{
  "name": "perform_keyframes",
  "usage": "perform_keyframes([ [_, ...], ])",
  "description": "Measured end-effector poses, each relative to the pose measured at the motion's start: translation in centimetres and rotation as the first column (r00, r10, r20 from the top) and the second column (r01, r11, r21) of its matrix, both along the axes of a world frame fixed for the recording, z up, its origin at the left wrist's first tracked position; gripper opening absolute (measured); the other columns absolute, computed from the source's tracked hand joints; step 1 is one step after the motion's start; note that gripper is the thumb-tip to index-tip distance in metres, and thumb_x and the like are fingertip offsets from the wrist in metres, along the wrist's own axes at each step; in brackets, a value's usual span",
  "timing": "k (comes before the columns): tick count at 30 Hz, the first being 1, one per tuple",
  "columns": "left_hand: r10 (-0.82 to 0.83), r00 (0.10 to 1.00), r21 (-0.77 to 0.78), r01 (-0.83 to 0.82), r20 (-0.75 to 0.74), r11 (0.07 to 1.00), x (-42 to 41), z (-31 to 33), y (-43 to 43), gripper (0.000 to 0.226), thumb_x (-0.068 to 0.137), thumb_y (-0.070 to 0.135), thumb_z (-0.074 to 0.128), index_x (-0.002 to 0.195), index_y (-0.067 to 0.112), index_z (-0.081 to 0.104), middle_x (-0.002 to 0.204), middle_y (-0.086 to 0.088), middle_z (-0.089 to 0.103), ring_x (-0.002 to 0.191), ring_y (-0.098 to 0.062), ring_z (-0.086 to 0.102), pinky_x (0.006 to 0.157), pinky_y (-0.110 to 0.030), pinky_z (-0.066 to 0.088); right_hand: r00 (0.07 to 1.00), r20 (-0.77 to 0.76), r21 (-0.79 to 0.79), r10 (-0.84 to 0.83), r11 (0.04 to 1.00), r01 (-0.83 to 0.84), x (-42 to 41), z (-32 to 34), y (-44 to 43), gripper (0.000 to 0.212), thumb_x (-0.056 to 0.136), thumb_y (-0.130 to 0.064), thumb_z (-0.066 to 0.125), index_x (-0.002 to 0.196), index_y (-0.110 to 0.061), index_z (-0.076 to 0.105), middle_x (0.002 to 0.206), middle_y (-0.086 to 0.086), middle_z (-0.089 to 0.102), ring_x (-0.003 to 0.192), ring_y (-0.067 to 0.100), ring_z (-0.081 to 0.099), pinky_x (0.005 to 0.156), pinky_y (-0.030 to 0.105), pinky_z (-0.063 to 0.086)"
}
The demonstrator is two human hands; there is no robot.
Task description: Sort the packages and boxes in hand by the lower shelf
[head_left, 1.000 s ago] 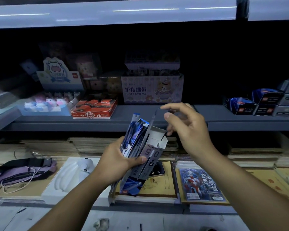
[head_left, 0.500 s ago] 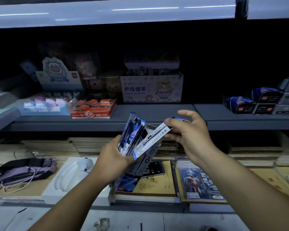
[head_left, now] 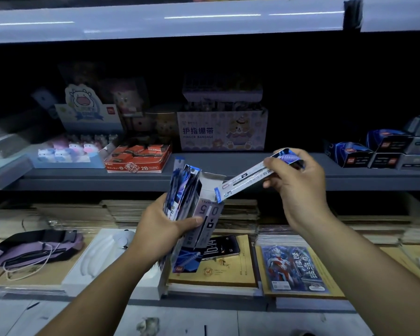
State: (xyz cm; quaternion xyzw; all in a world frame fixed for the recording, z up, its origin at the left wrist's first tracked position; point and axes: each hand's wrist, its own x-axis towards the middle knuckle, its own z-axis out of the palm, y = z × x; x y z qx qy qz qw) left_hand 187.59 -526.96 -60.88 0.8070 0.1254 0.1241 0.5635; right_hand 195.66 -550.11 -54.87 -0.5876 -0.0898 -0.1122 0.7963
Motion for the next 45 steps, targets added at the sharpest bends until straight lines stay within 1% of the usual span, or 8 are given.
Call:
perform_keyframes([
  [6,-0.044,0.999,0.090,0.043,0.007,0.995,-0.4,0.2,-0.8,0.047,0.070,0.024,0.092,0.105,0.032,0.062,0.086,0.021,0.075,0.079,0.008,0.070,0.058,-0.005,0.050,0.999,0.045,-0.204,0.001,0.979,0.009,-0.3,-0.7,0.6,0.015,0.090,-0.006,0.075,0.095,-0.006,0.061,0.073,0.003,0.068,0.058,0.022,0.063,0.062,0.038,0.054],
  [9,-0.060,0.998,0.105,0.059,0.007,0.993,-0.5,0.2,-1.1,0.048,0.070,0.024,0.092,0.105,0.035,0.060,0.086,0.021,0.074,0.080,0.012,0.067,0.057,-0.001,0.047,0.996,0.093,-0.383,-0.003,0.923,0.039,-0.7,-1.2,1.0,0.018,0.088,-0.009,0.076,0.093,-0.014,0.059,0.083,0.008,0.066,0.054,0.013,0.059,0.054,0.025,0.051],
  [14,-0.076,0.997,0.103,0.075,0.011,0.992,-0.6,0.4,-1.3,0.049,0.070,0.025,0.092,0.106,0.037,0.060,0.089,0.023,0.074,0.083,0.011,0.068,0.059,-0.005,0.049,0.987,0.076,-0.681,0.145,0.730,-0.055,-1.1,-2.3,1.9,0.030,0.084,-0.027,0.083,0.103,-0.027,0.060,0.093,-0.007,0.061,0.068,0.000,0.053,0.063,0.016,0.042],
  [22,-0.102,0.995,0.111,0.101,0.008,0.989,-0.7,0.3,-1.3,0.054,0.069,0.026,0.093,0.114,0.034,0.062,0.096,0.024,0.075,0.086,0.006,0.070,0.062,-0.007,0.051,0.942,0.302,-0.717,0.142,0.685,0.127,-1.8,-2.0,1.9,0.028,0.090,-0.027,0.074,0.116,-0.035,0.067,0.110,-0.014,0.041,0.088,-0.006,0.048,0.076,0.018,0.046],
  [26,-0.123,0.992,0.121,0.122,-0.003,0.985,-0.7,0.2,-1.4,0.059,0.068,0.027,0.093,0.117,0.035,0.061,0.097,0.018,0.075,0.086,0.008,0.069,0.062,-0.004,0.050,0.891,0.389,-0.720,0.234,0.680,0.136,-1.9,-2.1,2.0,0.031,0.091,-0.021,0.074,0.119,-0.032,0.070,0.109,-0.009,0.042,0.080,0.008,0.049,0.071,0.022,0.046],
  [35,-0.112,0.994,0.103,0.112,-0.002,0.988,-0.8,0.4,-1.1,0.057,0.069,0.027,0.093,0.116,0.032,0.062,0.096,0.017,0.076,0.085,0.004,0.072,0.063,-0.006,0.052,0.914,0.374,-0.668,0.159,0.730,0.147,-1.2,-2.6,1.7,0.016,0.093,-0.012,0.071,0.103,-0.023,0.067,0.103,-0.011,0.052,0.076,0.016,0.055,0.071,0.020,0.046],
  [39,-0.164,0.986,0.115,0.165,-0.022,0.979,-0.8,0.3,-1.2,0.058,0.070,0.028,0.093,0.118,0.033,0.062,0.102,0.016,0.076,0.091,0.003,0.071,0.067,-0.007,0.052,0.874,0.406,-0.690,0.265,0.716,0.103,-1.7,-2.2,1.9,0.029,0.092,-0.013,0.072,0.118,-0.026,0.070,0.104,-0.006,0.052,0.075,0.016,0.052,0.070,0.012,0.041],
  [45,-0.182,0.983,0.112,0.185,-0.041,0.976,-0.8,0.4,-1.3,0.053,0.071,0.025,0.092,0.116,0.032,0.064,0.103,0.013,0.077,0.093,-0.003,0.073,0.082,-0.025,0.058,0.868,0.414,-0.697,0.275,0.709,0.108,-1.4,-2.6,2.2,0.017,0.088,-0.008,0.077,0.096,-0.021,0.070,0.098,-0.007,0.053,0.072,0.014,0.051,0.067,0.016,0.040],
])
